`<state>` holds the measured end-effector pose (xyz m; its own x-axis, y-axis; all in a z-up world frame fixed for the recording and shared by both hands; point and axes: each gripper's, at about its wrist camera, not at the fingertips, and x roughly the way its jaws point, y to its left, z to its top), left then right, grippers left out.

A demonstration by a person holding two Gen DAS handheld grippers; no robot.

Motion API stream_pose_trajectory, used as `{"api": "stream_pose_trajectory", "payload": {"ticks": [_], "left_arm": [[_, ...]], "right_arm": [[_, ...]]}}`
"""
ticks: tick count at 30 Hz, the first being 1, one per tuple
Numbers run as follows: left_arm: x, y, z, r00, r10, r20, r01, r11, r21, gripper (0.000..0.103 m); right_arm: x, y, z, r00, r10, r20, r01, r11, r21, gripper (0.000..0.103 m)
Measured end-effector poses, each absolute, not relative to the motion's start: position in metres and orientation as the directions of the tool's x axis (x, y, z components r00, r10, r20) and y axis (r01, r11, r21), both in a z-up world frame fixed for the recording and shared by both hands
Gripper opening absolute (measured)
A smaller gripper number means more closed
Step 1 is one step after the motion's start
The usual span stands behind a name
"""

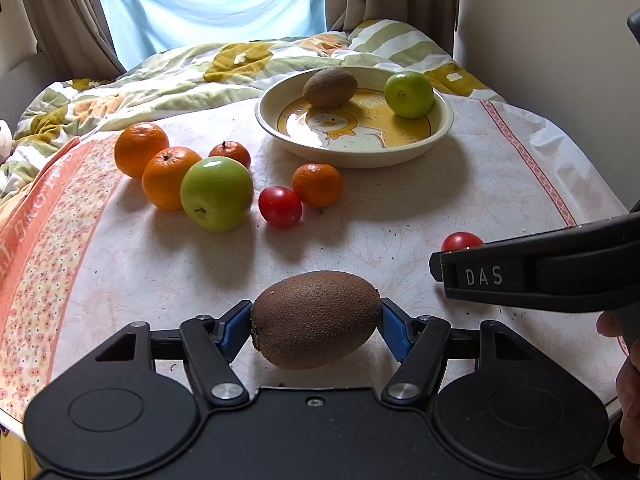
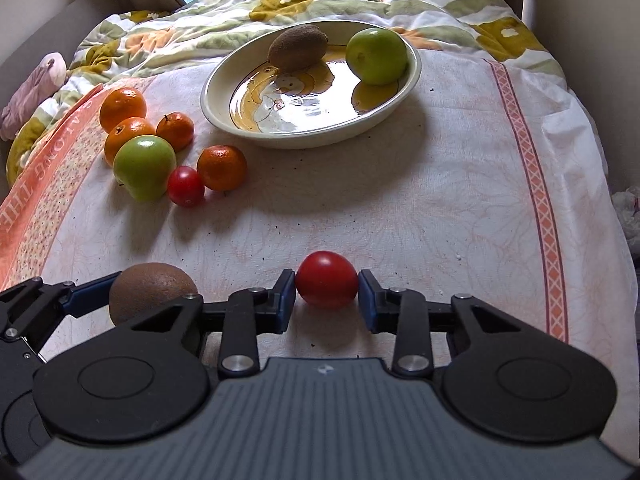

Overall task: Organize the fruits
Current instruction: 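Grasp the second kiwi with the left tool while the right tool grasps a red tomato, then lower kiwi and tomato into the duck bowl and open both tools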

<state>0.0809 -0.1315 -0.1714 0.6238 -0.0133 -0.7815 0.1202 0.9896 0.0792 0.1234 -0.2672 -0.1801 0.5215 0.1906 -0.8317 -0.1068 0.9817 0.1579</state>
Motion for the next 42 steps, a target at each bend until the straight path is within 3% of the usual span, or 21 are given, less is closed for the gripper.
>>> {"api": "stream_pose_trajectory", "payload": {"ticks": [23, 42], "left_arm": [[0.118, -0.106, -0.065, 0.771, -0.045, -0.635, 0.147, 0.983, 0.109, 0.071], [0.254, -0.096, -0.1, 0.698, -0.23, -0.679, 0.425, 0.895, 0.134, 0.071]], "right_arm": [[0.141, -0.278, -0.083, 0.642, 0.223, -0.734, -0.124, 0.974, 0.188, 0.048], [0.24, -0.262, -0.094, 0.643, 0.101, -0.759, 0.103, 0.971, 0.216, 0.049]]}}
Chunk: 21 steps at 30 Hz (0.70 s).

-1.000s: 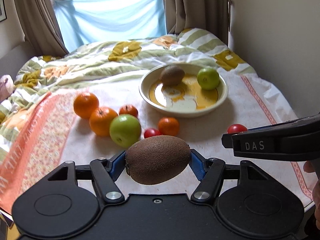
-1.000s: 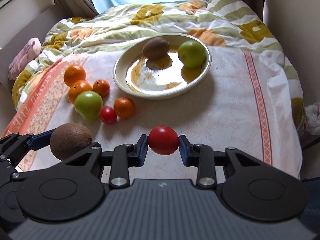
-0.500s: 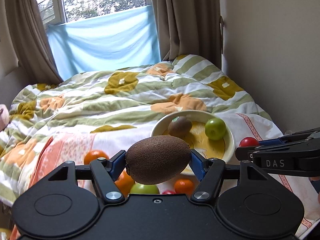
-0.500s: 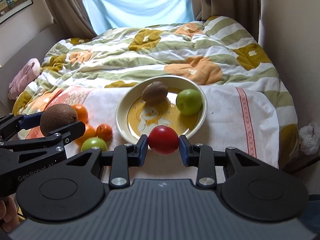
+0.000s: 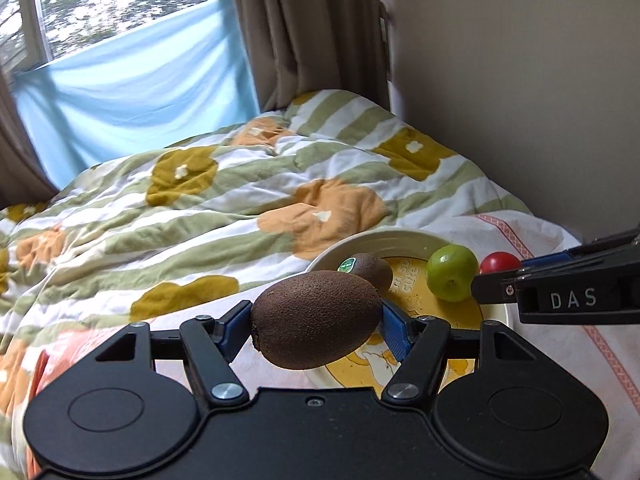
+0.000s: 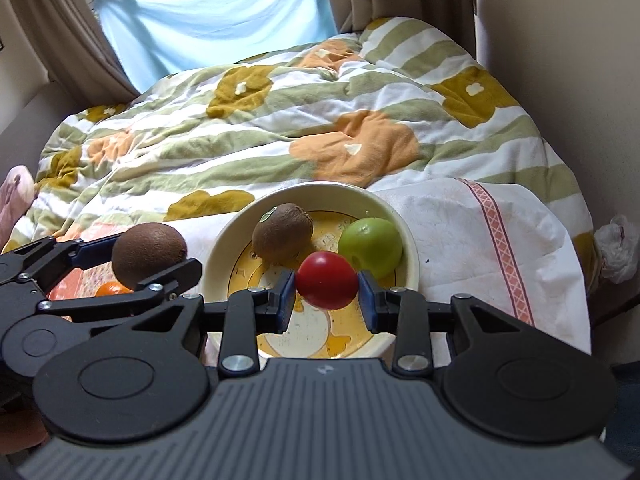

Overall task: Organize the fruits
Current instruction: 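Lower kiwi and tomato into the duck bowl and open both tools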

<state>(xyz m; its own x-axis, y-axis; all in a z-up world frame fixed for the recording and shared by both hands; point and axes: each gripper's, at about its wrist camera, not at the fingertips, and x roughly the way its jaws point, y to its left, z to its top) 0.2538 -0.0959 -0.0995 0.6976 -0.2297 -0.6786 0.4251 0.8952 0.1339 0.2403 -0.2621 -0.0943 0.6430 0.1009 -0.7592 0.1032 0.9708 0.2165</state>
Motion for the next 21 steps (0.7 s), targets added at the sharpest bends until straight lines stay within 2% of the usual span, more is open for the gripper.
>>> {"api": "stream_pose_trajectory", "payload": {"ticks": [8, 18, 21], "left_arm": [[0.281, -0.109, -0.136, 0.633, -0.273, -0.724, 0.545, 0.821, 0.167, 0.071], [0.28, -0.128, -0.165, 0.593, -0.264, -0.761, 0.637, 0.731, 0.243, 0.072], [0.279, -0.131, -0.168, 0.592, -0.261, -0.762, 0.647, 0.719, 0.256, 0.076]], "right_arm": [[0.257, -0.264, -0.106, 0.623, 0.042, -0.781, 0.183, 0.963, 0.197, 0.049], [0.258, -0.269, -0.117, 0.599, 0.015, -0.8, 0.244, 0.949, 0.201, 0.049], [0.257, -0.266, -0.119, 0.595, 0.014, -0.803, 0.243, 0.95, 0.197, 0.049]]}}
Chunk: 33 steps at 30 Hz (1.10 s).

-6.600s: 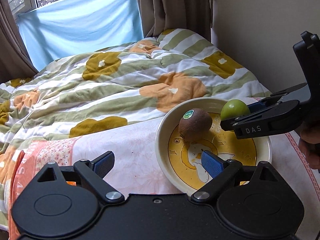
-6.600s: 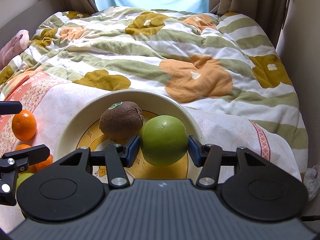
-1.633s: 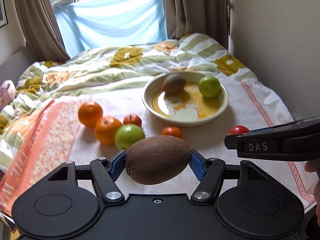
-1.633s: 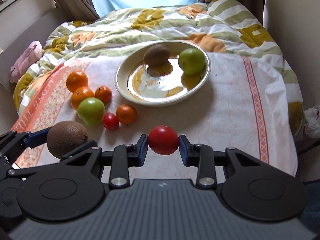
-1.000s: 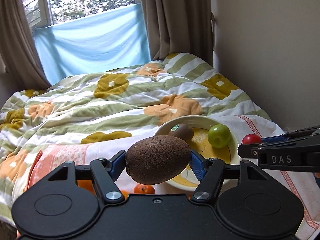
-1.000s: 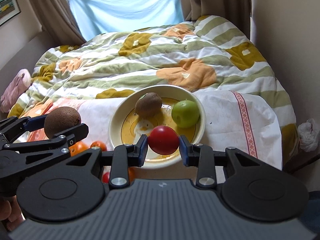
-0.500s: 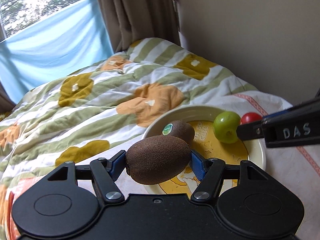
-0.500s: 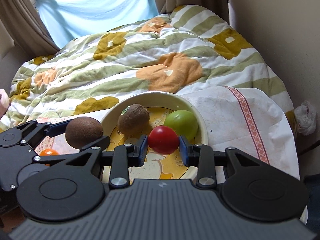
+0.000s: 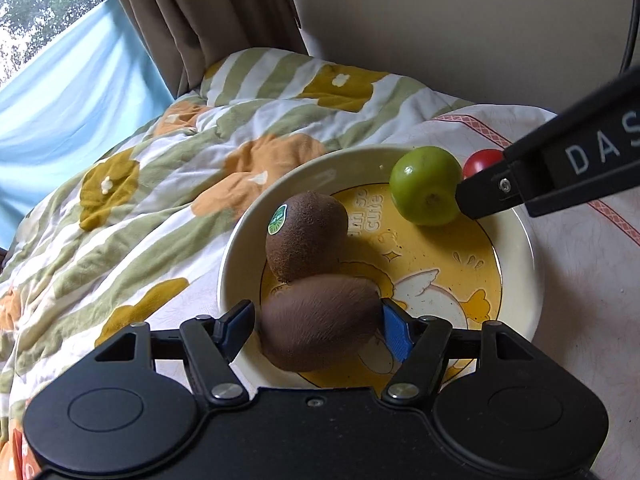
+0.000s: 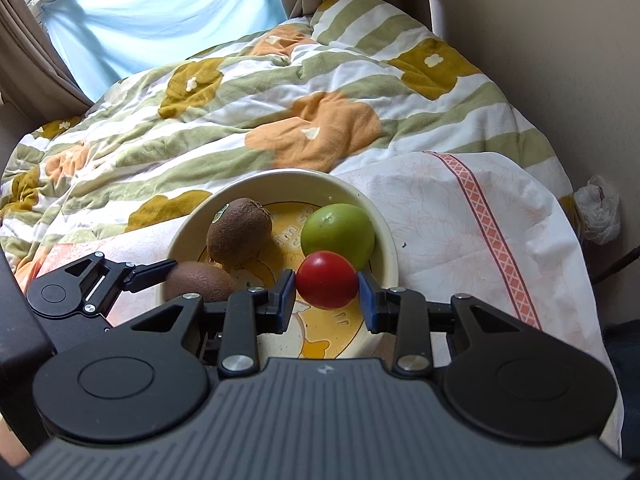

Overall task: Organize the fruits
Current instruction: 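Lower kiwi and tomato into the duck bowl and open both tools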

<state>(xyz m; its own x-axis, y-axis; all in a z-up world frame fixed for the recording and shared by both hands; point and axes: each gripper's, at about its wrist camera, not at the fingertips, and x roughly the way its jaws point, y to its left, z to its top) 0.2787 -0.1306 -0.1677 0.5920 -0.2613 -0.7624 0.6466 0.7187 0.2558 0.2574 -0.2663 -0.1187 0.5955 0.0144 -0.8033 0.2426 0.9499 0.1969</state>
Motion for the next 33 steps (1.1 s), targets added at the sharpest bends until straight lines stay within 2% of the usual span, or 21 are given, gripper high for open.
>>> {"api": "stream_pose_trajectory", "payload": {"ticks": [2, 4, 11, 20, 33], "left_arm": [[0.275, -0.129, -0.164, 0.606, -0.276, -0.746, 0.647, 0.717, 0.259, 0.095], [0.272, -0.126, -0.158, 0.61, -0.293, -0.736, 0.648, 0.72, 0.25, 0.099], [0.263, -0.106, -0.136, 0.615, -0.292, -0.732, 0.601, 0.774, 0.197, 0.099], [0.245, -0.08, -0.11, 0.657, -0.255, -0.71, 0.492, 0.858, 0.147, 0.099], [0.228, -0.062, -0.111, 0.671, -0.158, -0.724, 0.349, 0.929, 0.121, 0.099]], "right_arm": [[0.256, -0.266, -0.119, 0.594, 0.016, -0.804, 0.243, 0.95, 0.197, 0.049], [0.255, -0.266, -0.119, 0.593, 0.014, -0.805, 0.245, 0.949, 0.197, 0.049], [0.249, -0.269, -0.114, 0.593, 0.015, -0.805, 0.231, 0.955, 0.188, 0.049], [0.252, -0.263, -0.108, 0.585, 0.042, -0.81, 0.119, 0.983, 0.138, 0.049], [0.27, -0.255, -0.142, 0.542, 0.107, -0.834, -0.017, 0.993, 0.116, 0.049]]}}
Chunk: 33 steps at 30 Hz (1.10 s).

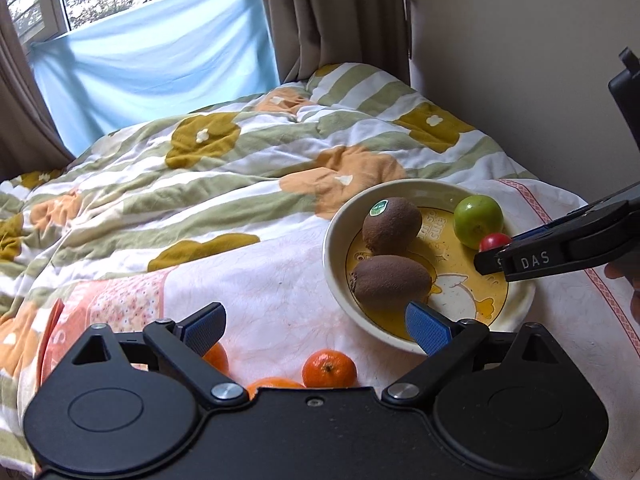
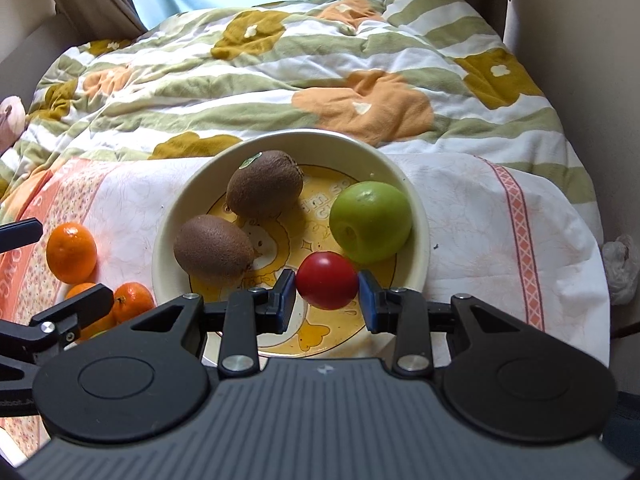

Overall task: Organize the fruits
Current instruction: 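Lower kiwi and tomato into the duck bowl and open both tools, then lift both tools away from the bowl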

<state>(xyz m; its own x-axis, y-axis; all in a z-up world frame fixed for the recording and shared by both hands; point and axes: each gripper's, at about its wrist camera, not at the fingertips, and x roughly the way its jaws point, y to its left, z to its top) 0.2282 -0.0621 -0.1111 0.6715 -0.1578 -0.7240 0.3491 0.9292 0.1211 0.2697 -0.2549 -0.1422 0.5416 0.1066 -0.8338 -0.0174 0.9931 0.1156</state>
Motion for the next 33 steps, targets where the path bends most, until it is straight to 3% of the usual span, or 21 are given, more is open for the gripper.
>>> {"api": "stream_pose_trajectory", "payload": {"ticks": [7, 11, 33], "left_arm": [[0.222, -0.06, -0.112, 0.675, -0.141, -0.725, 0.321, 0.94, 0.116, 0.099], [0.215, -0.059, -0.11, 0.676, -0.131, -0.725, 0.301, 0.947, 0.109, 0.099], [0.127, -0.069, -0.058, 0.76, -0.106, -0.641, 0.203, 0.976, 0.08, 0.099]], "right_arm": [[0.273, -0.254, -0.151, 0.551, 0.111, -0.827, -0.029, 0.993, 0.114, 0.052], [0.266, -0.253, -0.148, 0.58, 0.059, -0.813, -0.008, 0.998, 0.067, 0.103], [0.179, -0.276, -0.076, 0.71, 0.136, -0.691, -0.066, 0.99, 0.127, 0.103]]}}
